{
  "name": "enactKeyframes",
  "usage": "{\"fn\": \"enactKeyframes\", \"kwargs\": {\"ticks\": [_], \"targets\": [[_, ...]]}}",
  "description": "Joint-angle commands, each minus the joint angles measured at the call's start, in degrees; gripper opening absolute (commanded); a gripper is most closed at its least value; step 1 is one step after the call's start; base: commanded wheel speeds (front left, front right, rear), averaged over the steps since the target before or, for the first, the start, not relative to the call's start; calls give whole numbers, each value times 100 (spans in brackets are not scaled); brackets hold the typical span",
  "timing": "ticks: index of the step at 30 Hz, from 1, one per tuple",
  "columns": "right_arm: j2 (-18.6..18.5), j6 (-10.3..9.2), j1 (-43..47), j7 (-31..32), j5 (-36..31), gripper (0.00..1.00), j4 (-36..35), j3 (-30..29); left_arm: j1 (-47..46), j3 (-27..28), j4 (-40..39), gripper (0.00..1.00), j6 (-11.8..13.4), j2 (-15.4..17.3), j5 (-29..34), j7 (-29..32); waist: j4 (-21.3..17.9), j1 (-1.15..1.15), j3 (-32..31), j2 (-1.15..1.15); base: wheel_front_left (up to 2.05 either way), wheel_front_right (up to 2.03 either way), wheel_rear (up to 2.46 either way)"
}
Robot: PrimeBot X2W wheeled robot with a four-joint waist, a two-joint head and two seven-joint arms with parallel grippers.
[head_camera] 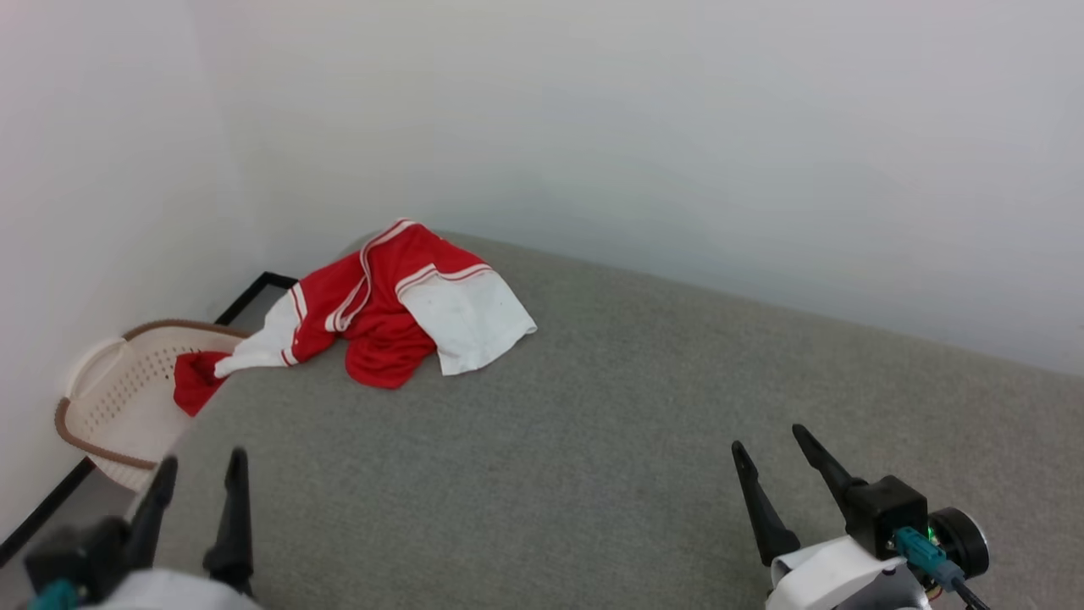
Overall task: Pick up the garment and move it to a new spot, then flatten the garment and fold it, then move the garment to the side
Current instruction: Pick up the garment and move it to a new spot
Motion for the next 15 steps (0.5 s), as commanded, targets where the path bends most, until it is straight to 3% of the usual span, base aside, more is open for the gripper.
{"fn": "enactKeyframes", "kwargs": {"ticks": [1, 7, 15], "targets": [[3, 3, -90, 15, -86, 100, -34, -20, -186, -12, -38, 100, -50, 42, -76, 85, -57, 0, 133, 0, 0, 0, 0], [3, 3, -206, 120, -250, 100, -204, -102, -961, -41, 55, 100, -142, 350, -344, 693, -219, 0, 538, 0, 0, 0, 0], [0, 3, -747, 365, -700, 100, -824, -323, -2604, 78, 575, 100, -255, 787, -953, 1488, -582, 0, 1930, 0, 0, 0, 0]]}}
